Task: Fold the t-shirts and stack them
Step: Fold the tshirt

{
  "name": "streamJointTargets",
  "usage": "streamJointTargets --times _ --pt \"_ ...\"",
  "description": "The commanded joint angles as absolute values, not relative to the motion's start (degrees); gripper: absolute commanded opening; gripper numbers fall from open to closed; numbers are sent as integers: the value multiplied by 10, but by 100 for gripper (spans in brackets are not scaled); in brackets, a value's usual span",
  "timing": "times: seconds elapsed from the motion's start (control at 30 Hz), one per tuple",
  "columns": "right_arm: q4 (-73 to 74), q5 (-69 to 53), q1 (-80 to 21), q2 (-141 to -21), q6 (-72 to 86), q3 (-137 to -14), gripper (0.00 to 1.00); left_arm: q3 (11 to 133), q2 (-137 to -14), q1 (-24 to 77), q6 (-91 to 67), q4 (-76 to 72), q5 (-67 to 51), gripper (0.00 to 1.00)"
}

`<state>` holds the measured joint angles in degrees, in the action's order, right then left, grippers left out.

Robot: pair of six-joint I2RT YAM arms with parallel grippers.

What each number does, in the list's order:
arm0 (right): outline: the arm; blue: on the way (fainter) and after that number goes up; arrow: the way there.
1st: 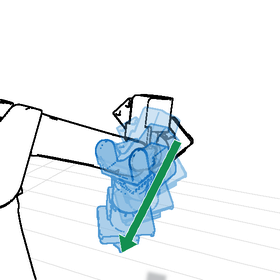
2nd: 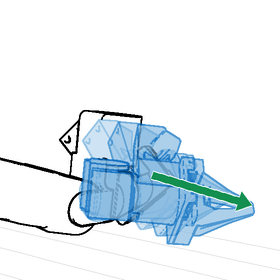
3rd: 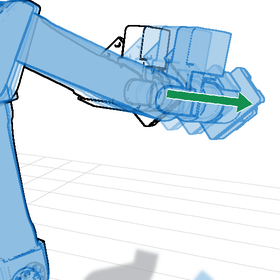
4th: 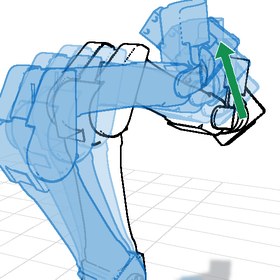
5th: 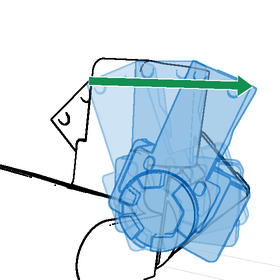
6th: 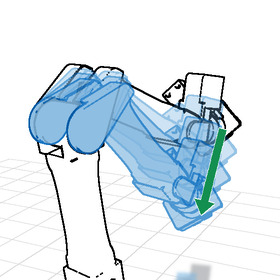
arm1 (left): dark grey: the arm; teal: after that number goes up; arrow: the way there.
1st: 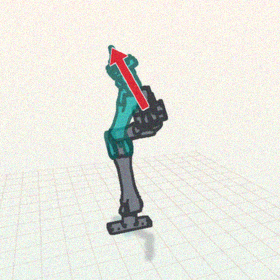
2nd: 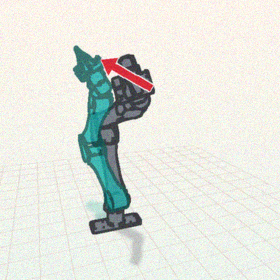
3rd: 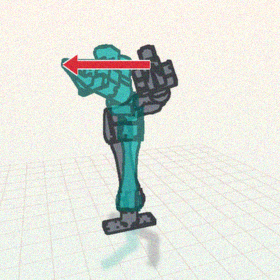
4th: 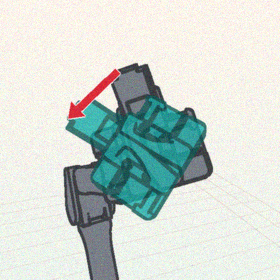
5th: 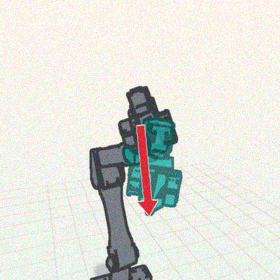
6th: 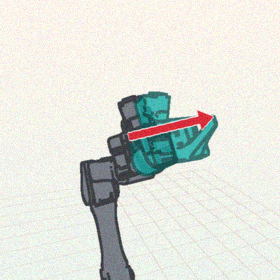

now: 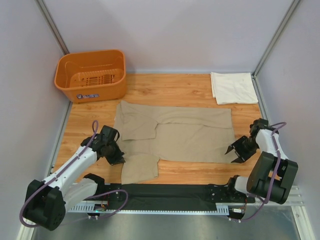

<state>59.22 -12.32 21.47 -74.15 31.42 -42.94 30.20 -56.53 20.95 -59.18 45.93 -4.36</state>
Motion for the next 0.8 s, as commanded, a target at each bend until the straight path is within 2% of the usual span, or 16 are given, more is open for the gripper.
streamJointTargets --times 0.0,0.27,0.77 --pt "589 -106 239 -739 327 -410 50 318 -547 211 -570 460 -49 0" --pt "544 -84 270 -776 361 -389 38 335 -548 211 -544 452 -52 0" --pt "480 -58 271 -871 365 -406 34 342 -542 211 -533 451 -51 0"
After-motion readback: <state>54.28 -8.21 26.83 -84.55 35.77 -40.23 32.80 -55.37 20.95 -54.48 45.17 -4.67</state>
